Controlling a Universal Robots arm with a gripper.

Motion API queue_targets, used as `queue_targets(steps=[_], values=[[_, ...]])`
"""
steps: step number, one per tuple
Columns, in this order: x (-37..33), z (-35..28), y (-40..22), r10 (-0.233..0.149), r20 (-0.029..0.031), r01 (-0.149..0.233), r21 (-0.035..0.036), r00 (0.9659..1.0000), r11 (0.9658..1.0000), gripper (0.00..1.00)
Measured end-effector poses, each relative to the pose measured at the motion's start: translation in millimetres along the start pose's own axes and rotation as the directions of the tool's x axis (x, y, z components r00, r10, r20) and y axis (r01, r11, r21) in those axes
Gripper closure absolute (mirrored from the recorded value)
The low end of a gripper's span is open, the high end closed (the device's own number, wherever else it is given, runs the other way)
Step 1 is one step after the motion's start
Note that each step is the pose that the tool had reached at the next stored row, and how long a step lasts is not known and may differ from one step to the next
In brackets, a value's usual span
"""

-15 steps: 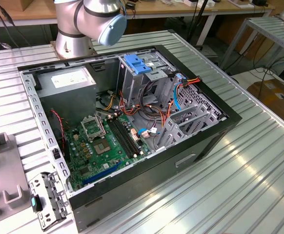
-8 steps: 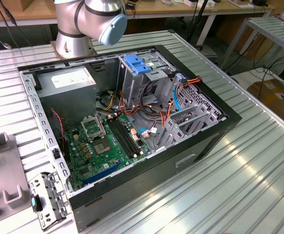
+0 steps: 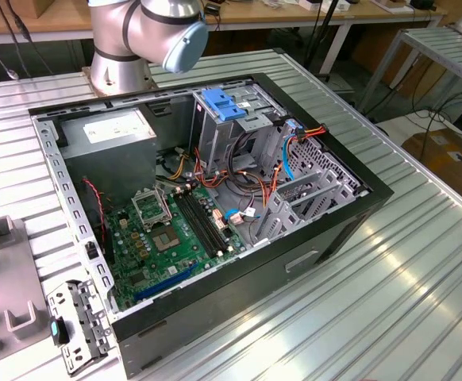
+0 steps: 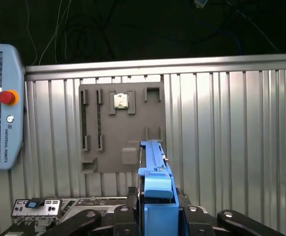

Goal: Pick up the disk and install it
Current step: 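Pick up the disk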

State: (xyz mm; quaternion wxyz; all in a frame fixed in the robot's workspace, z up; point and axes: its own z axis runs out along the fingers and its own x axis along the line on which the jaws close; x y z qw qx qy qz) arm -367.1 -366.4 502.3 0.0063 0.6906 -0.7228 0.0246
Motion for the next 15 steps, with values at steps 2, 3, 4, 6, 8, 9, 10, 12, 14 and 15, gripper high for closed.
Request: queue_targets(steps=[2,3,4,6,8,9,10,12,14,15], values=[[0.0,0.3,-10.1,0.000,0.0000,0.000,0.0000,1.0000,1.0000,0.63],[0.0,0.5,-17.7,0.000,0.0000,0.000,0.0000,1.0000,1.0000,0.63],[0.0,0.6,-21.4,0.000,0.0000,0.000,0.0000,1.0000,1.0000,0.63],[-0.1,1.0,-34.6,0.000,0.0000,0.000,0.0001,1.0000,1.0000,0.63],[-0.3,1.3,-49.4,0.000,0.0000,0.000,-0.0001,1.0000,1.0000,0.63],[-0.4,1.5,-56.4,0.000,0.0000,0.000,0.0000,1.0000,1.0000,0.63],[-0.5,1.6,-60.3,0.000,0.0000,0.000,0.0000,1.0000,1.0000,0.63],[-0.9,2.0,-76.0,0.000,0.0000,0.000,0.0000,1.0000,1.0000,0.63],[-1.1,2.2,-85.1,0.000,-0.0001,0.000,-0.0001,1.0000,1.0000,0.63],[-1.2,2.3,-90.0,0.000,-0.0001,0.000,-0.0001,1.0000,1.0000,0.63]])
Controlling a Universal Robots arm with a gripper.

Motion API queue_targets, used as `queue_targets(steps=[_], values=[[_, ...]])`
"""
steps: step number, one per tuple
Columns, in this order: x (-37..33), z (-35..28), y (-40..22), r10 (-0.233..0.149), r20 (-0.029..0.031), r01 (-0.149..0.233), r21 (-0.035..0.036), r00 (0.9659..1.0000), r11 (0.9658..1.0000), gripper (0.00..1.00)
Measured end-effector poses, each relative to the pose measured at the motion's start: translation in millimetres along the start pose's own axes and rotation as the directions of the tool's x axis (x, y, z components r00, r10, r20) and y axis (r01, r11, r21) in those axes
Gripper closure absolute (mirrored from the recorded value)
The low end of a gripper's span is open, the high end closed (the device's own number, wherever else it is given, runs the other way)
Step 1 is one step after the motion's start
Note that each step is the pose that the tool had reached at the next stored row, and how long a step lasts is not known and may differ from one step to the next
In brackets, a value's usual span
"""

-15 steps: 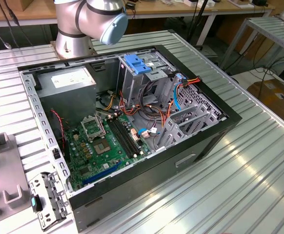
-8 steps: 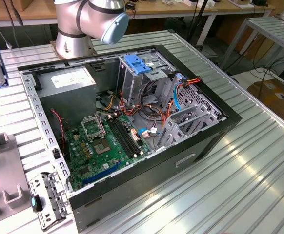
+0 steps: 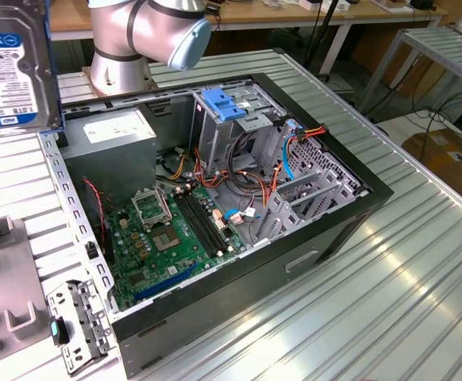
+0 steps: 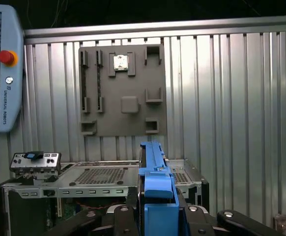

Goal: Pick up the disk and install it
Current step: 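Pick up the disk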

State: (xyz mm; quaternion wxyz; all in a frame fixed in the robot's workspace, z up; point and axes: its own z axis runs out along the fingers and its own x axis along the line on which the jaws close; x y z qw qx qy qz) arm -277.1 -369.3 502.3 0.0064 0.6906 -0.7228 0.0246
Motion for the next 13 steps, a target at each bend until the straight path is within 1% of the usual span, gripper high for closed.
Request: queue_targets(steps=[2,3,5,7,13], values=[[0.1,0.3,-8.9,0.000,0.0001,0.000,0.0001,1.0000,1.0000,0.63],[0.7,0.5,-16.2,0.000,0.0001,0.000,0.0001,1.0000,1.0000,0.63],[2.1,0.7,-21.8,0.000,0.0001,0.000,0.0001,1.0000,1.0000,0.63],[5.5,1.1,-28.7,0.000,0.0001,0.000,0.0001,1.0000,1.0000,0.63],[13.0,1.8,-40.9,0.000,0.0001,0.000,0.0002,1.0000,1.0000,0.63]])
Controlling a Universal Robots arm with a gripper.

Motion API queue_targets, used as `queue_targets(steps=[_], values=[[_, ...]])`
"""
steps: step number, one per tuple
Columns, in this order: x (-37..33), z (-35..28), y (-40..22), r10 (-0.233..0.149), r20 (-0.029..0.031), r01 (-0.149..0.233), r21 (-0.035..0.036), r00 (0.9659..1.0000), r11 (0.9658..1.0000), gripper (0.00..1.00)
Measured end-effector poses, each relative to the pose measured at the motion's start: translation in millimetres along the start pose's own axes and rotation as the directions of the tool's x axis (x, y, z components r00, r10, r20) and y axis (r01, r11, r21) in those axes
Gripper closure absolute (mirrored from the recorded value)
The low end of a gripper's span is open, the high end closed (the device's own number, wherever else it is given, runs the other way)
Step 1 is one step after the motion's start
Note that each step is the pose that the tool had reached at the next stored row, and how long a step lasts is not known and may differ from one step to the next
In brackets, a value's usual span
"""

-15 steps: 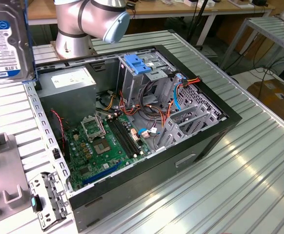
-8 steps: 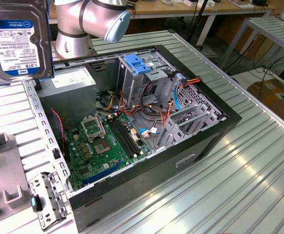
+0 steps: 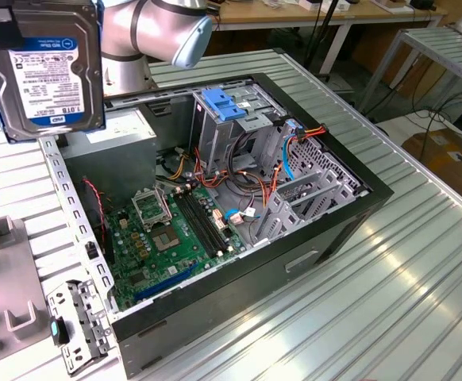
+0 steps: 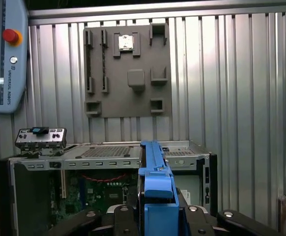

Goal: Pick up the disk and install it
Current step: 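Pick up the disk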

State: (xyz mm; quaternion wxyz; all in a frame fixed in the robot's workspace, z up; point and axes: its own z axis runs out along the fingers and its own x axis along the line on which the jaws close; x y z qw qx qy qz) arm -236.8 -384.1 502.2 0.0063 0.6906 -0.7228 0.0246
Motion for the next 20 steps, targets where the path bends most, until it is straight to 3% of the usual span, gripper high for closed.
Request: queue_targets(steps=[3,10,13,20], values=[[7.0,0.4,-6.7,0.000,-0.0001,0.000,-0.0001,1.0000,1.0000,0.63],[28.0,1.5,-14.0,0.000,-0.0001,0.000,-0.0001,1.0000,1.0000,0.63],[32.3,2.2,-28.3,0.000,-0.0005,0.000,-0.0001,1.0000,1.0000,0.63],[31.6,3.6,-62.4,0.000,-0.0013,0.000,-0.0001,1.0000,1.0000,0.63]])
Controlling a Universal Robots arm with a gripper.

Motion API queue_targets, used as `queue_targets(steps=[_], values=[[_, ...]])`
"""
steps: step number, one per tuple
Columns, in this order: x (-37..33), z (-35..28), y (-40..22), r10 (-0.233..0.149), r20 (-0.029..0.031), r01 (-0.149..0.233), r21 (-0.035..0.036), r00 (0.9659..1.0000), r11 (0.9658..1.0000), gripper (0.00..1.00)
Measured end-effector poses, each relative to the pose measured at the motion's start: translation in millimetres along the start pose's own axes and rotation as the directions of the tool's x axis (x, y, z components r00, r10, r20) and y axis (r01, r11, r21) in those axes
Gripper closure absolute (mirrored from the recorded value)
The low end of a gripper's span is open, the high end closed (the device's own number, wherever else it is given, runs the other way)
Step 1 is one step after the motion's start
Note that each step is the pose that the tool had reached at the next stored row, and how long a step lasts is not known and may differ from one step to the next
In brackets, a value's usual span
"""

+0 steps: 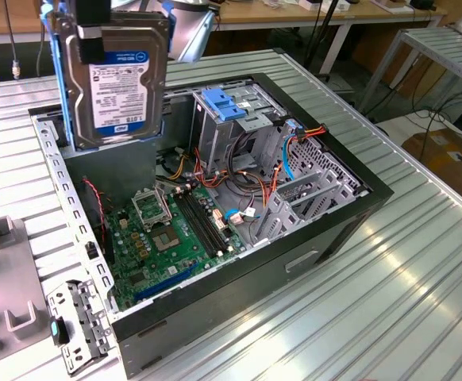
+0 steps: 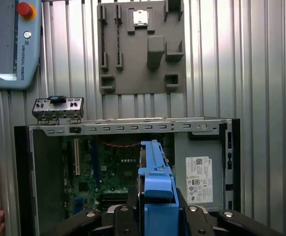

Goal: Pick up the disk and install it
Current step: 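Pick up the disk, then insert the disk into the insertion slot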

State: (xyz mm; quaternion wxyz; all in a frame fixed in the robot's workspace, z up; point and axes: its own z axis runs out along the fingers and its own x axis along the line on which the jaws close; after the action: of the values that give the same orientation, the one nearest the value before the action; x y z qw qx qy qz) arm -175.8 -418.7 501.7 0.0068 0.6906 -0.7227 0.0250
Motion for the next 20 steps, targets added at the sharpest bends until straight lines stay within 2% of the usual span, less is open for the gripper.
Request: queue_targets(steps=[2,3,17,18,20], values=[[-0.3,0.2,-5.9,0.000,-0.0001,0.000,0.0000,1.0000,1.0000,0.63],[-0.3,0.2,-6.4,0.000,-0.0001,0.000,-0.0001,1.0000,1.0000,0.63],[-0.2,0.3,-7.6,0.000,0.0000,0.000,0.0000,1.0000,1.0000,0.63],[10.5,0.9,-8.9,0.000,0.0000,0.000,0.0000,1.0000,1.0000,0.63],[15.6,1.5,-10.2,0.000,0.0000,0.000,0.0000,1.0000,1.0000,0.63]])
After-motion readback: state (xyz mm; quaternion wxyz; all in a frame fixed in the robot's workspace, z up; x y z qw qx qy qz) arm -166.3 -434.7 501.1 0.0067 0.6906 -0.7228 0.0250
